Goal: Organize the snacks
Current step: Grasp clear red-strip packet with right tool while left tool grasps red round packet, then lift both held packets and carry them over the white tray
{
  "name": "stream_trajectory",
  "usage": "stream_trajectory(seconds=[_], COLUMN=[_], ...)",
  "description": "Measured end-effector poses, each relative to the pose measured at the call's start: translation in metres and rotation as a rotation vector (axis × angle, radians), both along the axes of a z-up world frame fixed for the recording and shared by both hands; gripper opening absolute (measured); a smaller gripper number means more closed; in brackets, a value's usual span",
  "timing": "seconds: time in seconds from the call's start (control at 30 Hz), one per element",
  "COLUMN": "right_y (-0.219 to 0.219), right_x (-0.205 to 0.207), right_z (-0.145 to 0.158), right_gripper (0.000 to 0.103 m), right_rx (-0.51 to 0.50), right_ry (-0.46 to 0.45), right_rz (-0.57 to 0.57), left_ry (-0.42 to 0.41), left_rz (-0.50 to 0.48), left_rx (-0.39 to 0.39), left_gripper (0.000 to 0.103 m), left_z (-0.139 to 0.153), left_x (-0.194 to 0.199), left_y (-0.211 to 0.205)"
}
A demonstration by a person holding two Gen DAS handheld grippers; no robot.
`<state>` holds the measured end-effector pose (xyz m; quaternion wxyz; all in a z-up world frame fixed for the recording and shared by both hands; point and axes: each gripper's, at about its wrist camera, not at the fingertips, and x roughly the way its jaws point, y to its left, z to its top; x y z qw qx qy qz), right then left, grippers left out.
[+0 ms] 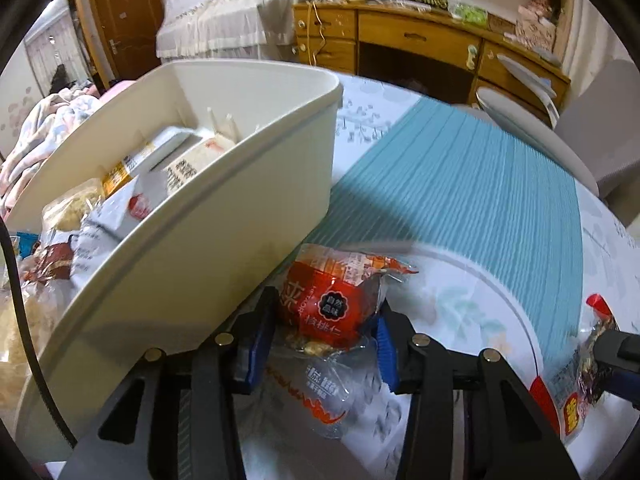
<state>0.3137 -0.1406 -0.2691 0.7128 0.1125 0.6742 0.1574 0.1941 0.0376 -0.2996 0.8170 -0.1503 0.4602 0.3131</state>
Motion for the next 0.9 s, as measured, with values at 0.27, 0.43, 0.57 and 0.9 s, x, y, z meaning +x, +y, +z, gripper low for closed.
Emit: stream_trajectory(seconds=[0.27, 0.43, 0.57, 0.9], right_y=[-0.004, -0.001, 0.002, 0.027], right_x=[-0.035, -0.061, -0.082, -0.146], right_z=[0.010, 0.021, 0.030, 0.053], right_gripper=[0.042, 0.042, 0.042, 0.042], right_rx=[-0.008, -0.019, -0.010, 0.039], right_ry=[0.051, 0.056, 0.058, 0.037], right_rz=[0.012, 0.048, 0.069, 0.135], left_ry=[0.043, 0.033, 0.007, -0.062], left_rz=[-0.118, -0.212, -0.289, -0.397], left_rx=[-0.055, -0.083, -0.117, -0.134], left_gripper=[0.043, 0.043, 0.043, 0.043], left_z=[0.029, 0.061, 0.093, 0.152], left_x=[-0.038, -0.063, -0.087, -0.142], left_y=[-0.012, -0.022, -0.027, -0.004])
